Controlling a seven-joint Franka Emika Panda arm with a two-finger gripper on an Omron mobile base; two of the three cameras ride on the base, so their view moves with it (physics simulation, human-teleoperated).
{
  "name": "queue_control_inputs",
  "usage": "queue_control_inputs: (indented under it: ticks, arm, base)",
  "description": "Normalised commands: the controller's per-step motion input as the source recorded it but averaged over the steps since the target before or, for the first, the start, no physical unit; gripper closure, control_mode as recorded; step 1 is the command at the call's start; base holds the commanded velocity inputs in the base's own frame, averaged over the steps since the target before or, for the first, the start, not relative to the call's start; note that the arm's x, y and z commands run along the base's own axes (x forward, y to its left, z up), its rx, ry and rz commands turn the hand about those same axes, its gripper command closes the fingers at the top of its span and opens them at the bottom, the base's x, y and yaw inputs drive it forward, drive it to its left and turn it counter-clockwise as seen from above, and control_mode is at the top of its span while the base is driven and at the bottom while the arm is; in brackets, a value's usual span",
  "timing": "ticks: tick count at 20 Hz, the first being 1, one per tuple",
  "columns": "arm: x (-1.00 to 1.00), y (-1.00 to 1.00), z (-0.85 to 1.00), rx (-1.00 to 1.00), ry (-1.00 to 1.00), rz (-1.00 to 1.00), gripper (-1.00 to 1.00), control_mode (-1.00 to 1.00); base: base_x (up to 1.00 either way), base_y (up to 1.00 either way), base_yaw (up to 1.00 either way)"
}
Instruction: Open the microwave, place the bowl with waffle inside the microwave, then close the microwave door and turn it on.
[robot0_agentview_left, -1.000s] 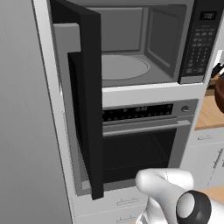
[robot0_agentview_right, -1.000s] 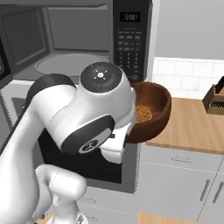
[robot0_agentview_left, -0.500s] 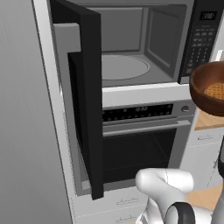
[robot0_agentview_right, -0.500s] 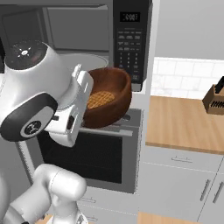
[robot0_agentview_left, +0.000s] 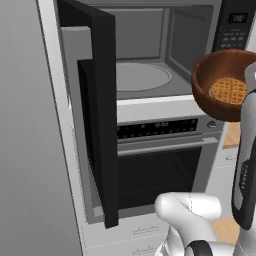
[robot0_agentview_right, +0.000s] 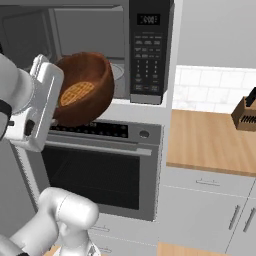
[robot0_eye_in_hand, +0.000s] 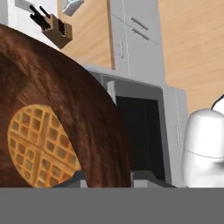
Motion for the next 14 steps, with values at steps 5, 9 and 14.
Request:
queue_control_inputs:
  ticks: [5, 9, 14]
  arm:
    - [0.09, 0.46, 0.49, 0.02, -0.25, 0.09, 1.00, -1.00]
    - [0.28, 0.24, 0.28, 0.07, -0.12, 0.28, 1.00, -1.00]
    - [0.38, 0.05, -0.11, 0.00, -0.01, 0.16, 1.00, -1.00]
  base:
    - [0.00, 0.00, 0.00]
    - [0.00, 0.00, 0.00]
    - [0.00, 0.00, 0.00]
